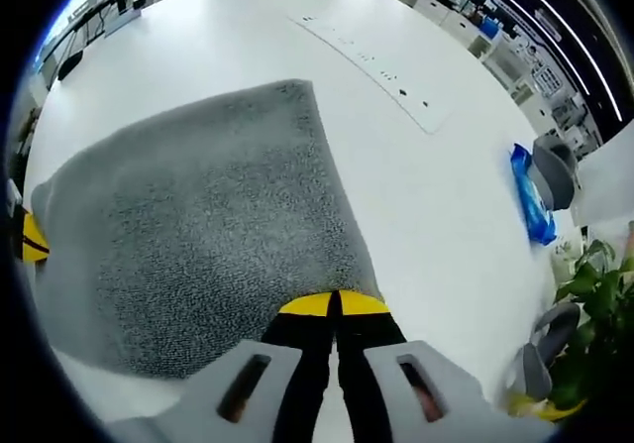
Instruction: Fold the towel on the table until its edges align and the towel forms a compact rectangular stack.
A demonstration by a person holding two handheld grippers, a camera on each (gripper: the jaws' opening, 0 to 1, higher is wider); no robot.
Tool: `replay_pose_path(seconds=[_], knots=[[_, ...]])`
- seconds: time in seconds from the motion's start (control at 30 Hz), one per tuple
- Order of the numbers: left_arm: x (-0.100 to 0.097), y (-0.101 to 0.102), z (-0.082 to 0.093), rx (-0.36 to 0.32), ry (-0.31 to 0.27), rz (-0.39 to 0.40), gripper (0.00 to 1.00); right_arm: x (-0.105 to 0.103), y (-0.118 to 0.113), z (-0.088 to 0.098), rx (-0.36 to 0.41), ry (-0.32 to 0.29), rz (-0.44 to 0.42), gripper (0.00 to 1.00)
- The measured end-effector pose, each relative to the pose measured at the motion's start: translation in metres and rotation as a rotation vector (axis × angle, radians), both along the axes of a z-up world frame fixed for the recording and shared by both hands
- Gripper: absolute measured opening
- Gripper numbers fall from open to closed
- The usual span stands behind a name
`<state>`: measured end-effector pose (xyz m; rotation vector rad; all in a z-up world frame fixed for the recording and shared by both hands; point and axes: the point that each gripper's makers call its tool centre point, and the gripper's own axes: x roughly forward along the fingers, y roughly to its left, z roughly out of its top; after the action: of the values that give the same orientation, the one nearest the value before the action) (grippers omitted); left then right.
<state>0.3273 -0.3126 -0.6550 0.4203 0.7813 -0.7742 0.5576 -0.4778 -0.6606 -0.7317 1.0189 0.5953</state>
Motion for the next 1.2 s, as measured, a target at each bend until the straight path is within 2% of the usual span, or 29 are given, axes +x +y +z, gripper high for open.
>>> replay_pose_path(seconds=[0.2,0.47,0.93,1.17,1.2], knots=[[-0.004,-0.019,0.0,0.021,-0.009,-0.076,0.01,0.004,0.004,0.001,-0.028,0.0,0.039,0.0],[-0.01,-0.043,0.0,0.005,-0.009,-0.133,0.01,0.012,0.006,0.002,-0.059,0.0,0.071,0.0],[-0.013,-0.074,0.0,0.006,-0.02,-0.212,0.01,0.024,0.007,0.003,0.001,-0.016,0.056,0.0],[-0.013,-0.077,0.0,0.015,-0.028,-0.221,0.01,0.027,0.007,0.003,0.04,-0.042,0.042,0.0],[-0.013,-0.077,0.0,0.017,-0.029,-0.221,0.01,0.028,0.006,0.003,0.059,-0.047,0.01,0.0]])
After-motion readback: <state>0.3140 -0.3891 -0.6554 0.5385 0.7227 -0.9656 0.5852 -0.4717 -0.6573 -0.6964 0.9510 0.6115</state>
